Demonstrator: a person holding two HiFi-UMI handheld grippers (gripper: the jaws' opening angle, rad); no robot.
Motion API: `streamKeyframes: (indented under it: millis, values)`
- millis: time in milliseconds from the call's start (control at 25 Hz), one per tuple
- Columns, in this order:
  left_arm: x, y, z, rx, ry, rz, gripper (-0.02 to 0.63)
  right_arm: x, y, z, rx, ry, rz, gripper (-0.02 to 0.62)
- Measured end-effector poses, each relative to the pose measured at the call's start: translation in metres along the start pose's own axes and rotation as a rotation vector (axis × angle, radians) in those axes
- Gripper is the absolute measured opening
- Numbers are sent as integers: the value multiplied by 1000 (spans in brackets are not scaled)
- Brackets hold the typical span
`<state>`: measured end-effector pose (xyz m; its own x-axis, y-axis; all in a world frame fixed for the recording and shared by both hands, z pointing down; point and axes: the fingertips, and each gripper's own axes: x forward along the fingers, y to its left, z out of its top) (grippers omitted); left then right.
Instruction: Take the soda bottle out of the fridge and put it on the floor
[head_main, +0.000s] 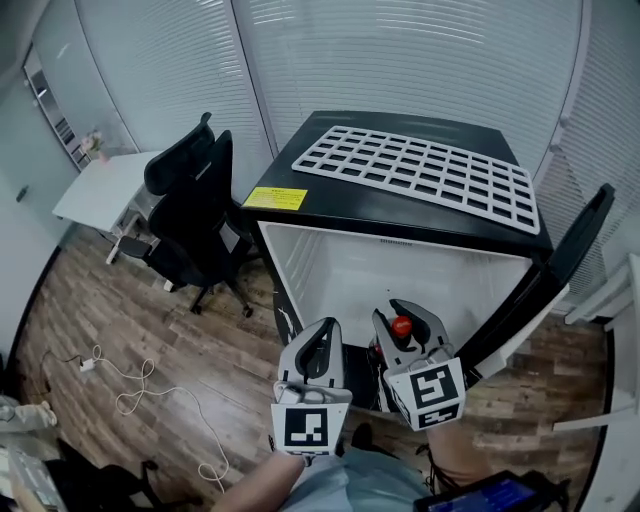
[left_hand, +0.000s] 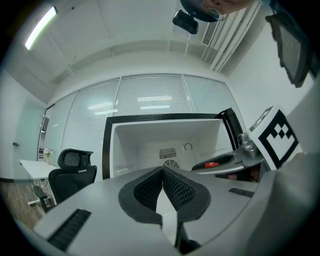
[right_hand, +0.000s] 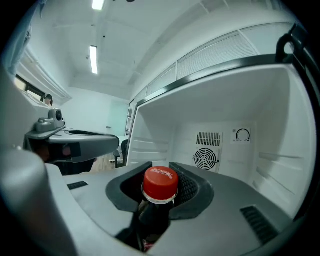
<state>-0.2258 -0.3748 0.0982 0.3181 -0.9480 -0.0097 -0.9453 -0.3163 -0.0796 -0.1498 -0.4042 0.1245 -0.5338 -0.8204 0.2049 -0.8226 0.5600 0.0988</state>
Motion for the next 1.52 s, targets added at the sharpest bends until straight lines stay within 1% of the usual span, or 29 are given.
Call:
streamKeyframes:
  millis: [160, 400, 560, 720, 840, 1000, 1080, 1240, 1400, 1520]
  values:
    - [-15, -4, 1, 8, -1, -19, 17, -17, 9, -5, 3, 15, -19, 115]
    - [-37, -2, 0, 0, -10, -37, 17, -35, 26, -2, -8, -1, -40, 115]
    - [-62, 3, 1, -1, -16, -53, 17, -51, 42, 1, -4, -3, -77, 115]
    - [-94, 8, 5, 6, -30, -69, 17, -71, 62, 6, -2, -13, -111, 115]
    - [-123, 14, 6, -8, -32, -77, 16, -89, 82, 11, -2, -17, -149, 115]
    - [-167, 16, 2, -9, -26, -109, 17, -115, 114, 7, 0, -11, -164, 115]
    - [-188, 13, -2, -13, -14, -131, 16, -131, 129, 4, 7, 3, -181, 115]
    - [-221, 6, -12, -47, 19, -161, 17, -160, 156, -4, 19, 29, -204, 115]
    - [-240, -12, -24, -61, 49, -198, 17, -187, 172, -14, 39, 41, -219, 115]
    - [-248, -32, -23, -55, 59, -226, 17, -209, 175, -19, 39, 42, -230, 115]
